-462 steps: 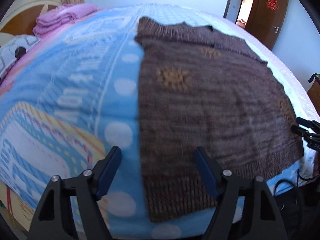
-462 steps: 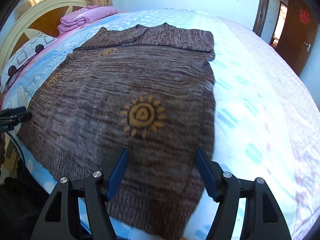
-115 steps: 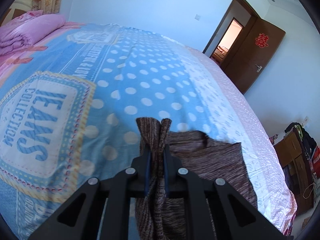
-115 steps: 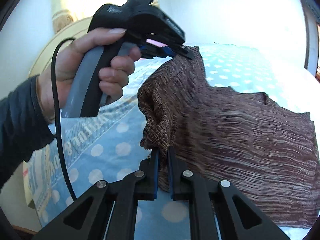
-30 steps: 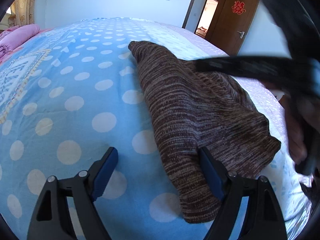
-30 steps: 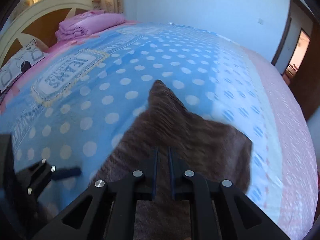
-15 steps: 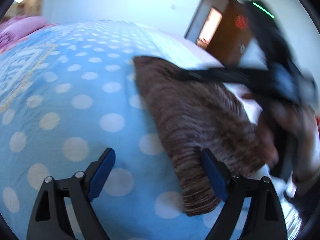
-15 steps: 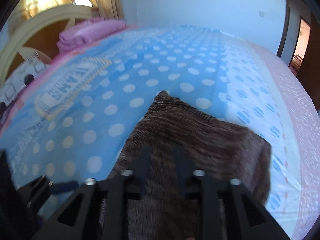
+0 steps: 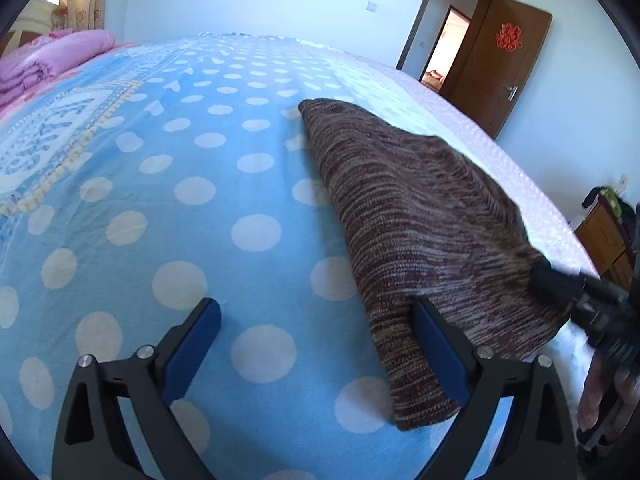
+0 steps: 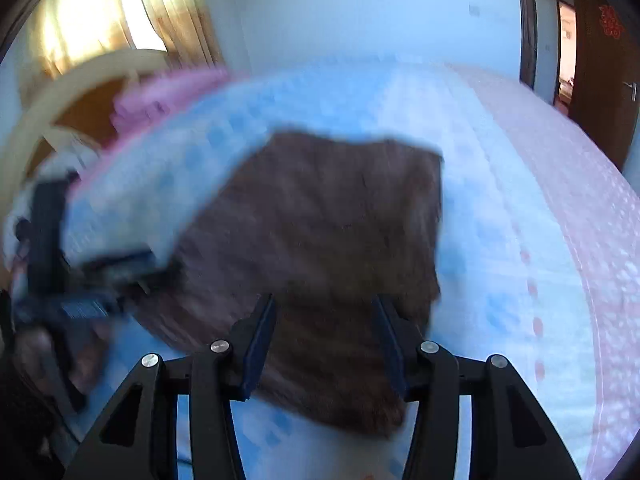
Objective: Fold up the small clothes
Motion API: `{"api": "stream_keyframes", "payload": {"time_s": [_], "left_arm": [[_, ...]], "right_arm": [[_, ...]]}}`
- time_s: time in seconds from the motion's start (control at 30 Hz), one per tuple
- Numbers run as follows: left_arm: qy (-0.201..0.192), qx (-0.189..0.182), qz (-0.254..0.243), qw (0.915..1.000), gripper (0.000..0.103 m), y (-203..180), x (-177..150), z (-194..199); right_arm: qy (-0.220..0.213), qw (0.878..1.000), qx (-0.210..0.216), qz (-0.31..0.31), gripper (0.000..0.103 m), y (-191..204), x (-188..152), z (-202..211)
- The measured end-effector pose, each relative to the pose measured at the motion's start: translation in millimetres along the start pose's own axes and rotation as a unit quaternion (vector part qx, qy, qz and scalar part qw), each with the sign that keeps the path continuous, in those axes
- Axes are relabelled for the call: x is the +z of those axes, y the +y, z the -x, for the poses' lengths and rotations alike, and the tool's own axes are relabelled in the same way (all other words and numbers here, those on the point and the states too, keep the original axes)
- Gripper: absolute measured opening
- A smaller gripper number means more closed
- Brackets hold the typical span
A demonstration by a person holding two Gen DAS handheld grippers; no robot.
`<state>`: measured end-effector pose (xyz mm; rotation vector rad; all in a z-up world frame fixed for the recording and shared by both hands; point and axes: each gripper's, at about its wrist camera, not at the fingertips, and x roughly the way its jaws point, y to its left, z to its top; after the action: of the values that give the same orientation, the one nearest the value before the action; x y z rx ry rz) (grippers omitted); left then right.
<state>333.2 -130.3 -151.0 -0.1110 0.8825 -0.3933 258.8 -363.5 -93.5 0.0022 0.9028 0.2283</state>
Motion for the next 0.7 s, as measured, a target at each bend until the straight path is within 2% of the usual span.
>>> {"api": "stream_keyframes", "payload": {"time_s": [0.03,0.1,0.2,0.33,0.5,0.57,0.7], "left_arm": [[0.001,0.004,-0.004,1.0,0.1,-1.6,-0.4,-0.7],[-0.002,0.007,-0.005,1.0,0.1,-1.0,0.4,0.8],[-0.021,0.005,0.008,0.9997,0.099,0.4,2.8,9.4],[-0.024,-0.001,0.002,0.9997,0.099,-9.6,10.3,11.0],[-0.002,-0.003,-0.03,0.9996,0.087,-33.5,20.0,-8.3],[0.009,-0.008,-0.039,0.9992,0.078,-40.2,19.6,-16.5],[0.016,-0.023,-0.035,0.999,0.076,-37.9,16.3,-20.3]], "right_arm": [[-0.019,1.0,0.004,0.006,0.051,-1.0,-3.8,5.4],[-0.016,1.0,0.018,-0.001,0.051,-5.2,-2.8,10.4],[-0.028,0.998,0.049,-0.038,0.051,-23.3,1.1,21.8],[-0.06,0.992,0.057,-0.097,0.052,-56.7,17.1,27.5],[-0.056,0.982,0.089,-0.155,0.052,-94.8,57.8,8.4],[-0.059,0.976,0.118,-0.172,0.052,-105.3,71.6,-2.6],[-0.04,0.972,0.117,-0.198,0.052,-121.8,95.0,-39.2]]}}
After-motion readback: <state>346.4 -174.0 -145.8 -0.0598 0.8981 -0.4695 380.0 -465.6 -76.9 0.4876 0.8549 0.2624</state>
